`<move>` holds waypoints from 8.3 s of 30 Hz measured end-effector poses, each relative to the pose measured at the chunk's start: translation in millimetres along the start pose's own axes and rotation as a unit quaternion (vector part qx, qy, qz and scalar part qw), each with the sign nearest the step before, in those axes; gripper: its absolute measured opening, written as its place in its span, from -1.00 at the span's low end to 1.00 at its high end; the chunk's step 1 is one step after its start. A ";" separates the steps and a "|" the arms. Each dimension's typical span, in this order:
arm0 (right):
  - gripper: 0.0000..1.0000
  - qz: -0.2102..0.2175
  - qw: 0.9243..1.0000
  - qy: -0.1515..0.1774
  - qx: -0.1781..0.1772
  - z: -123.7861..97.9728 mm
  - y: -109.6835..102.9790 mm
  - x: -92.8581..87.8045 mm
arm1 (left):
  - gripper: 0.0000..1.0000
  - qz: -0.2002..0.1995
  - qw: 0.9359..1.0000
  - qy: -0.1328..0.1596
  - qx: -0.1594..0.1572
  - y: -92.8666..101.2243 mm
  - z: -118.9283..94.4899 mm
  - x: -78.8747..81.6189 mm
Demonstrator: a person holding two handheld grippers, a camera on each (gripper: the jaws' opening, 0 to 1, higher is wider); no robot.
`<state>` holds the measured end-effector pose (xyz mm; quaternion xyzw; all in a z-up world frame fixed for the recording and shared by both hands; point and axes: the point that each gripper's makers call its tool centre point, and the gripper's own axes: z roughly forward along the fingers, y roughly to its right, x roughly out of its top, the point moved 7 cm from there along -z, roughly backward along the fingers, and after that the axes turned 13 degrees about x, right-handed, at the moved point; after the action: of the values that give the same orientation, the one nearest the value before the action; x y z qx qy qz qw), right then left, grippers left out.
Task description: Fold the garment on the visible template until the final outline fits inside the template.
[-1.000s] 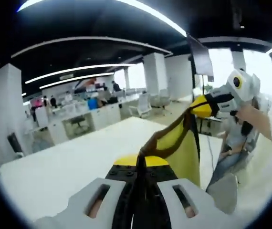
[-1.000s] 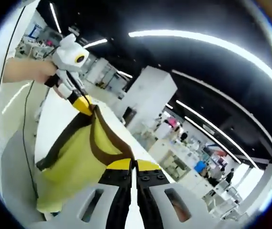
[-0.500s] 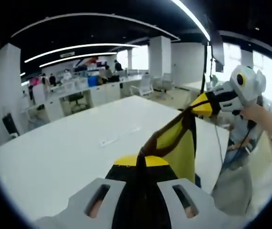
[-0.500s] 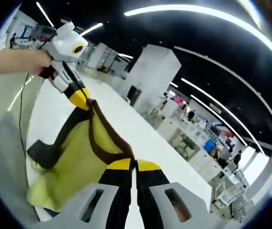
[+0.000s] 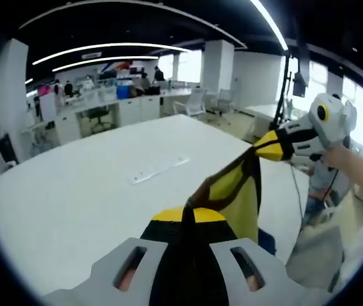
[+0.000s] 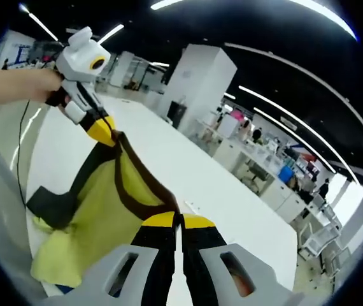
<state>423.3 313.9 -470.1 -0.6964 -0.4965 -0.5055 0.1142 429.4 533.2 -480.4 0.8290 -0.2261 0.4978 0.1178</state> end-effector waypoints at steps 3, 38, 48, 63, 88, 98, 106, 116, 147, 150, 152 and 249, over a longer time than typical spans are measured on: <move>-0.96 0.006 1.000 -0.013 0.001 11.4 3.1 -8.8 | -1.00 -0.005 1.000 -0.010 -0.002 -4.6 11.5 -5.7; -0.95 0.123 0.990 -0.062 0.042 148.2 68.2 -103.4 | -1.00 -0.068 0.993 -0.097 -0.023 -60.5 154.2 -47.6; -0.95 0.121 0.987 -0.089 0.052 178.7 78.9 -128.9 | -1.00 -0.092 0.987 -0.132 -0.023 -71.2 187.6 -68.1; -0.96 0.109 0.985 -0.120 0.062 215.6 91.6 -154.7 | -1.00 -0.101 0.982 -0.156 -0.026 -79.9 219.0 -89.8; -0.95 0.111 0.982 -0.138 0.067 252.7 101.7 -177.5 | -0.97 -0.125 0.973 -0.194 -0.011 -99.6 254.1 -107.5; -0.95 0.112 0.981 -0.142 0.069 258.3 100.5 -185.2 | -0.91 -0.122 0.972 -0.201 -0.006 -100.3 260.0 -112.4; -0.94 0.113 0.981 -0.142 0.068 260.9 101.3 -187.7 | -0.91 -0.121 0.973 -0.198 -0.003 -100.4 261.2 -110.8; -0.90 0.117 0.983 -0.128 0.062 258.7 102.4 -189.3 | -0.84 -0.110 0.974 -0.198 0.003 -100.1 262.1 -109.1; -0.72 0.151 0.983 -0.097 0.044 208.2 78.0 -177.3 | -0.51 -0.085 0.978 -0.192 0.006 -108.7 252.3 -105.8; -0.70 0.156 0.982 -0.092 0.045 198.9 70.0 -172.2 | -0.47 -0.085 0.978 -0.190 0.009 -106.3 242.2 -107.0; -0.68 0.159 0.982 -0.090 0.045 193.8 65.2 -169.4 | -0.45 -0.087 0.978 -0.188 0.009 -105.2 238.5 -106.9; 0.84 0.277 0.960 -0.013 0.043 -53.3 -87.8 -99.3 | 0.87 -0.108 0.985 -0.133 0.003 20.5 -80.3 -149.1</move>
<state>321.3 263.7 -556.7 -0.8077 -0.3066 -0.4232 0.2730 297.4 587.5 -573.7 0.9079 -0.1468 0.3680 0.1371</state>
